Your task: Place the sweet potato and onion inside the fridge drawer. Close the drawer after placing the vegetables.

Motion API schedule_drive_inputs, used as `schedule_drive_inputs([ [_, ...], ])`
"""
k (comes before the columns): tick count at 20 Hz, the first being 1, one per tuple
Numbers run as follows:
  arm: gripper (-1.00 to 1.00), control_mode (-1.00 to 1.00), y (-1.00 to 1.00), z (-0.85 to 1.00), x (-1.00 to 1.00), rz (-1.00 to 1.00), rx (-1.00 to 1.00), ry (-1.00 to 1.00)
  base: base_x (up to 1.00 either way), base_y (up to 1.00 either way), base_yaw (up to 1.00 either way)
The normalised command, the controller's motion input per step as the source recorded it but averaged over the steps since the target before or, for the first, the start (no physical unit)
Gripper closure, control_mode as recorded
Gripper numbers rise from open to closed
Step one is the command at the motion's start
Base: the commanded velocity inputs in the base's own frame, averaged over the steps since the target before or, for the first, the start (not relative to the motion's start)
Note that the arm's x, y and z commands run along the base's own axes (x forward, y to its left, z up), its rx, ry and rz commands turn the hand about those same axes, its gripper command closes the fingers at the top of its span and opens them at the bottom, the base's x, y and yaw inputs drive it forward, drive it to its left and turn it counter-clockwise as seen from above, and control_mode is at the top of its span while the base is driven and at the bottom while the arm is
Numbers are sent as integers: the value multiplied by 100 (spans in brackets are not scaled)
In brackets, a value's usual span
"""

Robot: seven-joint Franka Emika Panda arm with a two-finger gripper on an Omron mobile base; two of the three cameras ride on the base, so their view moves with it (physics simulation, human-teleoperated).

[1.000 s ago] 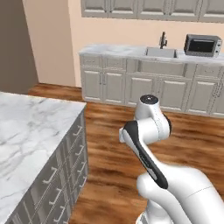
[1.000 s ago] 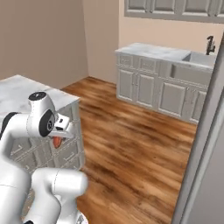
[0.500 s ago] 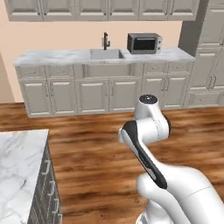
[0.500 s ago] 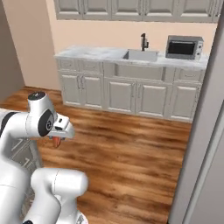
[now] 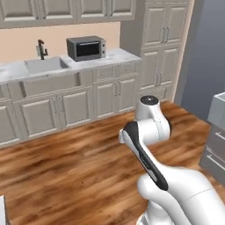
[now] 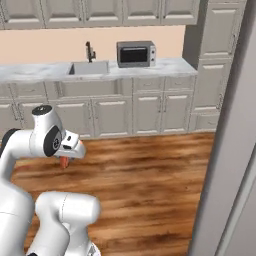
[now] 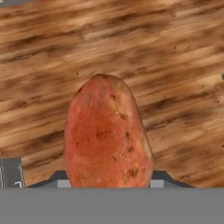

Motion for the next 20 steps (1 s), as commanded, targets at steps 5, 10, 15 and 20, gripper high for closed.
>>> schedule_drive_inputs([
  [5, 100, 100, 0, 0, 0, 0, 0, 0, 63, 32, -62],
  [10, 100, 100, 0, 0, 0, 0, 0, 0, 53, 54, -70],
  [15, 100, 100, 0, 0, 0, 0, 0, 0, 57, 37, -68],
  [20, 100, 100, 0, 0, 0, 0, 0, 0, 64, 25, -65],
])
